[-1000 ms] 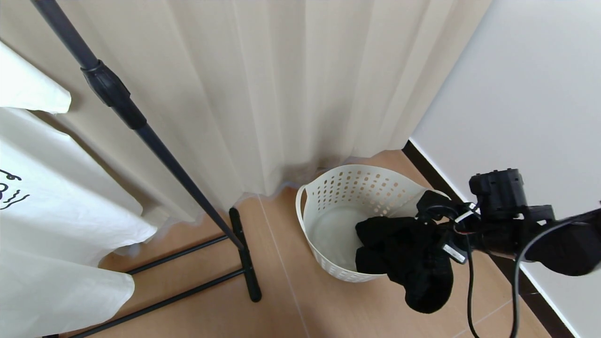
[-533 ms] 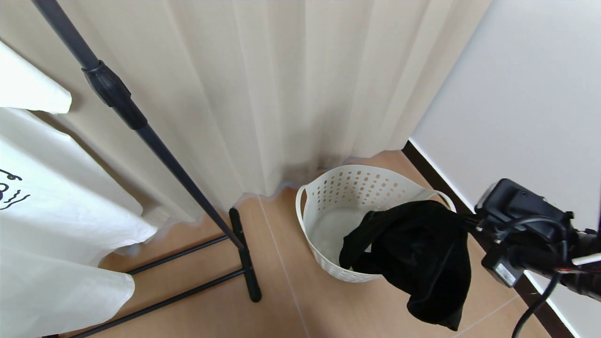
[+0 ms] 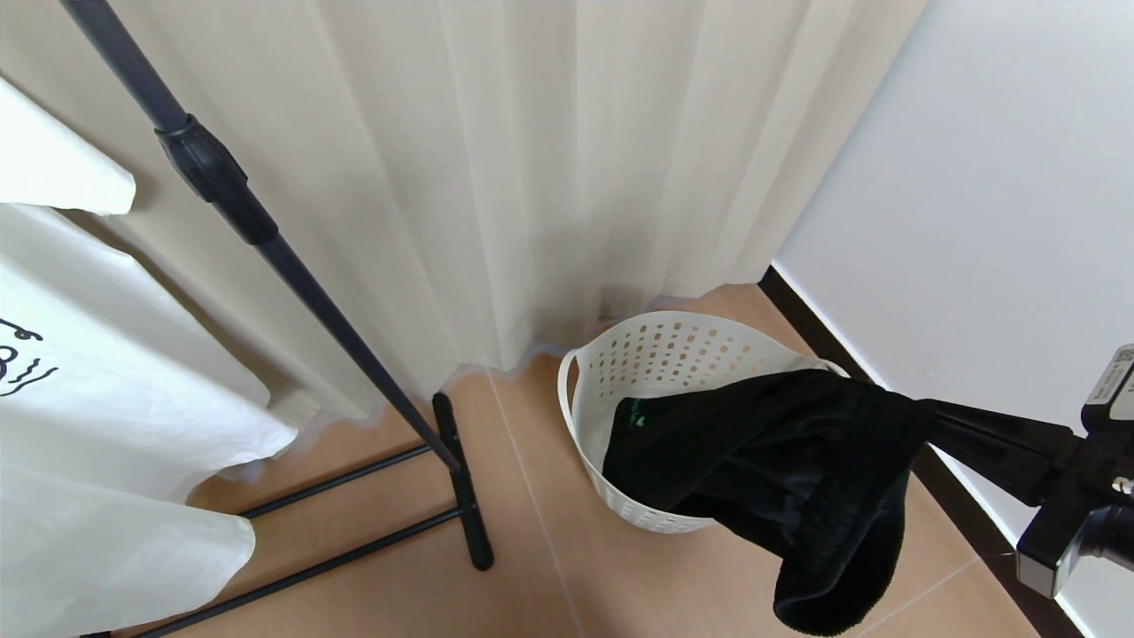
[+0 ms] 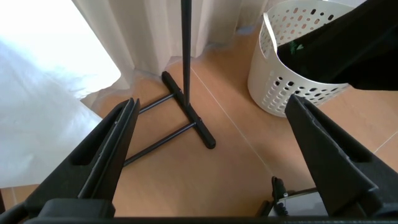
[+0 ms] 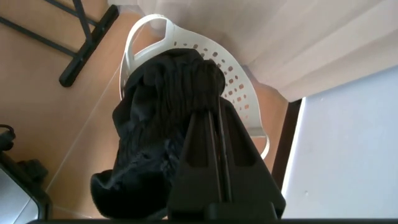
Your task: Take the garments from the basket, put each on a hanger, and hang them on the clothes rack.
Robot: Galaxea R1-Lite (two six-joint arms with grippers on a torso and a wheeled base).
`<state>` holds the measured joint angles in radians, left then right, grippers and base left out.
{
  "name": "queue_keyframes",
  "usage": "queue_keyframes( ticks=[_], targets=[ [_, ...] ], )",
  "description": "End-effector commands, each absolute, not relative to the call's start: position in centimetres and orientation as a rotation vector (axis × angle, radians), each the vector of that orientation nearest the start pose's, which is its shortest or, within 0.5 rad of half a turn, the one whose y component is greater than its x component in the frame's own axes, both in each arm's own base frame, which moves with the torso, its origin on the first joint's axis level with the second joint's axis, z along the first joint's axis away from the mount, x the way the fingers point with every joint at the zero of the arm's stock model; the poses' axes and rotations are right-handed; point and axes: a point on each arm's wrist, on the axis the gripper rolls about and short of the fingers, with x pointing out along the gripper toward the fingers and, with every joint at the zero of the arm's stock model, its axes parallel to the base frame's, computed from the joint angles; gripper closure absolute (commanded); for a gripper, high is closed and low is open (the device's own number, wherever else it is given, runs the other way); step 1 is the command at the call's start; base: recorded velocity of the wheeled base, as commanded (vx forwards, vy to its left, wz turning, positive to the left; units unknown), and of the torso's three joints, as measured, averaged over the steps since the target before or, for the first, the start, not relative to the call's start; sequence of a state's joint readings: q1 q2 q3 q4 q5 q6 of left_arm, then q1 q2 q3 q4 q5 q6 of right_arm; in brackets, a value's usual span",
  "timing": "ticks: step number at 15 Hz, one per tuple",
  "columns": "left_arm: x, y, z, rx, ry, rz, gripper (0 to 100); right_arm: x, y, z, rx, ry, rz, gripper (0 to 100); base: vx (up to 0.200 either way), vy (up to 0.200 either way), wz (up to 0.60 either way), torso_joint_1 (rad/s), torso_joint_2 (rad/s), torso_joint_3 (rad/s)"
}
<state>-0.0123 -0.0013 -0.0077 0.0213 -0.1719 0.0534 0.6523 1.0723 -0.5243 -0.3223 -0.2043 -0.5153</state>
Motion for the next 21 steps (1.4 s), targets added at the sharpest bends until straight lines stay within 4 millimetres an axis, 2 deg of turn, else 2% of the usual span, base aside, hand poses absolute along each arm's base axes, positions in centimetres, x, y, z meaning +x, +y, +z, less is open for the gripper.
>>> queue_keyframes(
  ticks=[1, 7, 21],
  targets=[
    [-2.38, -0.36, 7.54, 0.052, 0.009, -0.184, 0, 11.63, 8.33, 21.60, -0.594, 0.076, 0.490, 100, 0.000, 0.000, 0.00, 0.000, 0.00, 0.000],
    [-2.38, -0.36, 7.54, 0.052, 0.009, -0.184, 0, 11.65, 8.29, 21.80, -0.566, 0.076, 0.484, 100, 0.000, 0.000, 0.00, 0.001, 0.00, 0.016],
    [-2.38, -0.36, 7.54, 0.052, 0.009, -0.184, 0, 11.88, 8.05, 21.89, -0.542, 0.086, 0.460, 100, 0.000, 0.000, 0.00, 0.006, -0.02, 0.170]
  ],
)
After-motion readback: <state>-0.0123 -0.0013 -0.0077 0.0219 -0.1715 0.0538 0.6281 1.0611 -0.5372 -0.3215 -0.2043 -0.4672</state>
